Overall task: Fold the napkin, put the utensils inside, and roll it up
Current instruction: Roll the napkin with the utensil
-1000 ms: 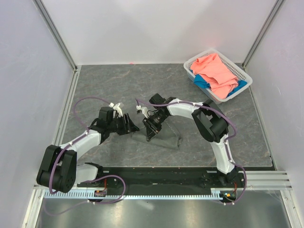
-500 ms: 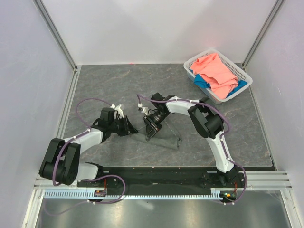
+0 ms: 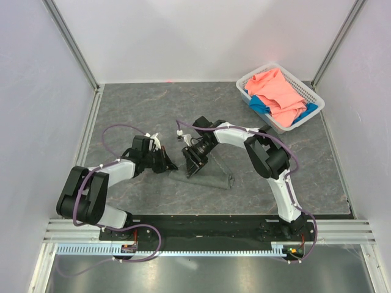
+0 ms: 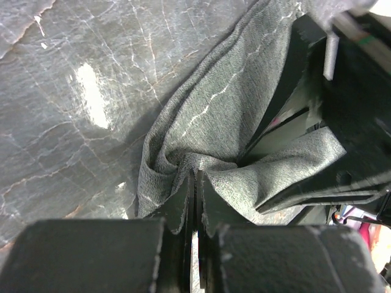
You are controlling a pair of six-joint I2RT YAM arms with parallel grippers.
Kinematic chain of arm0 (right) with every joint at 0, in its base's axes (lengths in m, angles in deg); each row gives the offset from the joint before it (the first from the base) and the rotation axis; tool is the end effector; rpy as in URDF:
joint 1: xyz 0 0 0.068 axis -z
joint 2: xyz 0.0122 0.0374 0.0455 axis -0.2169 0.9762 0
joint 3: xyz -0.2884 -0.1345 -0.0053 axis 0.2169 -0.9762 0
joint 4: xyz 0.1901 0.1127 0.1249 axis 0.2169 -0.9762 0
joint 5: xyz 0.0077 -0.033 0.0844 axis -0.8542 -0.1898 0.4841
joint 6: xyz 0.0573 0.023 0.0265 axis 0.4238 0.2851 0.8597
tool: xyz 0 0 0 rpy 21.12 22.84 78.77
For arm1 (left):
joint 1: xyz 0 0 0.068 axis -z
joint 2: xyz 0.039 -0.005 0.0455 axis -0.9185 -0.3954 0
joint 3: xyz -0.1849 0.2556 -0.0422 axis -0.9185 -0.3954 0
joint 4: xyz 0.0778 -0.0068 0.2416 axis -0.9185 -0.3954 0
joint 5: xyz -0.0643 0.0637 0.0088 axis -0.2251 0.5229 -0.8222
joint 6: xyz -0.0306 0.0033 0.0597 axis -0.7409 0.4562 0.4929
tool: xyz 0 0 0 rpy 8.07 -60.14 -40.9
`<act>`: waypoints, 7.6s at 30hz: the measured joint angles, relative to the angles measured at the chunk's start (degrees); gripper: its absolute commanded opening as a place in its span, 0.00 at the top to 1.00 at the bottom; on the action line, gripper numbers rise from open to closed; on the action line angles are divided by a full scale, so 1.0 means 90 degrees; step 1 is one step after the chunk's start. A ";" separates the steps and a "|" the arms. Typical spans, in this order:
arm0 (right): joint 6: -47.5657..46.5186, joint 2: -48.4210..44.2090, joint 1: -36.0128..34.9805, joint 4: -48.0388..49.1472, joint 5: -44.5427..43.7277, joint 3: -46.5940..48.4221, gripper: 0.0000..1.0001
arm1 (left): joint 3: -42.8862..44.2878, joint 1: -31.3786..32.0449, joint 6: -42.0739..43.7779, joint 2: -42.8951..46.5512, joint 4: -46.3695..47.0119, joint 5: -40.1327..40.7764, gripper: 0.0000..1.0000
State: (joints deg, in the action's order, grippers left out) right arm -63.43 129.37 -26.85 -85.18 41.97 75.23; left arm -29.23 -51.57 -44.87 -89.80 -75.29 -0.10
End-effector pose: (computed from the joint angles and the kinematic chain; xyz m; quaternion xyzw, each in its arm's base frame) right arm 0.3277 0.3242 0.1558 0.3735 -0.8106 -0.4486 0.0458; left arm 0.2334 -0.0910 0.1808 -0.0298 0.9086 -0.3552 0.2176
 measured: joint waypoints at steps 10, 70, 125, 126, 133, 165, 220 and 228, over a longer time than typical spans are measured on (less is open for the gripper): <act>0.0017 -0.1583 -0.0019 0.1105 -0.1559 -0.1049 0.14 | 0.0243 0.0000 0.0000 -0.0340 -0.0124 -0.0032 0.98; -0.0163 -0.1027 0.0034 0.1586 -0.0748 -0.1489 0.72 | 0.0474 0.0012 0.0046 0.0573 -0.1069 0.0503 0.47; -0.0828 -0.3730 -0.1914 0.2846 -0.5906 -0.3555 0.25 | 0.1175 0.0005 0.0041 -0.1166 -0.0826 -0.0287 0.98; -0.0860 -0.3730 -0.1943 0.2914 -0.6033 -0.3640 0.27 | 0.1180 0.0005 0.0041 -0.1173 -0.0828 -0.0291 0.98; -0.1018 -0.3723 -0.2067 0.3274 -0.6254 -0.3723 0.34 | 0.1207 0.0005 0.0041 -0.1219 -0.0835 -0.0338 0.98; -0.0814 -0.2285 -0.0833 0.2630 -0.3274 -0.2737 0.66 | 0.1064 0.0012 0.0056 -0.0287 -0.1025 0.0350 0.42; 0.0143 -0.2674 -0.0435 0.1190 -0.2506 -0.1809 0.21 | 0.0197 0.0012 0.0019 -0.0002 -0.0644 0.0454 0.98; -0.0131 -0.3995 -0.1630 0.1596 -0.4588 -0.2820 0.15 | 0.0576 0.0012 0.0022 -0.0245 -0.1154 0.0447 0.98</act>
State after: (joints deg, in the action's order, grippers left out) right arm -64.61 93.42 -41.51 -70.82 0.68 49.85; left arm -24.04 -51.46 -44.67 -92.01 -85.67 3.92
